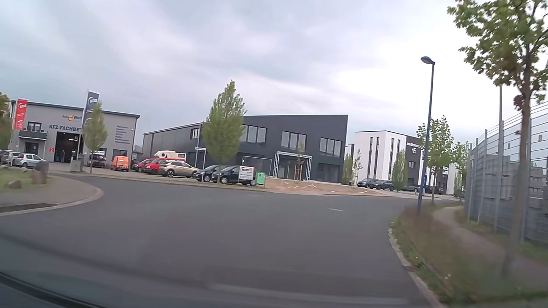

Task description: Follow the waypoints while adhering to traffic rules and regulations

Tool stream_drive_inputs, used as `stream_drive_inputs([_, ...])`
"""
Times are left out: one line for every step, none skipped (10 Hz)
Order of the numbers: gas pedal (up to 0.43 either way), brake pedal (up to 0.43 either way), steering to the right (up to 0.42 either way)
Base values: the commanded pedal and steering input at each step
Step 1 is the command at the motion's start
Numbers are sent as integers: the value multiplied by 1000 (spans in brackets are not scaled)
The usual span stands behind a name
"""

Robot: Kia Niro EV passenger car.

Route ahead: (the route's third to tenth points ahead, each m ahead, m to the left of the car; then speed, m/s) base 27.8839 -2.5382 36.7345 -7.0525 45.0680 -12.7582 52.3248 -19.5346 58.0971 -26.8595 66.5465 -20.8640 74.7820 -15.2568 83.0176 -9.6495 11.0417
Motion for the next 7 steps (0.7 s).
stream_drive_inputs([110,0,71])
stream_drive_inputs([110,0,73])
stream_drive_inputs([110,0,75])
stream_drive_inputs([98,0,76])
stream_drive_inputs([98,0,76])
stream_drive_inputs([98,0,76])
stream_drive_inputs([98,0,76])
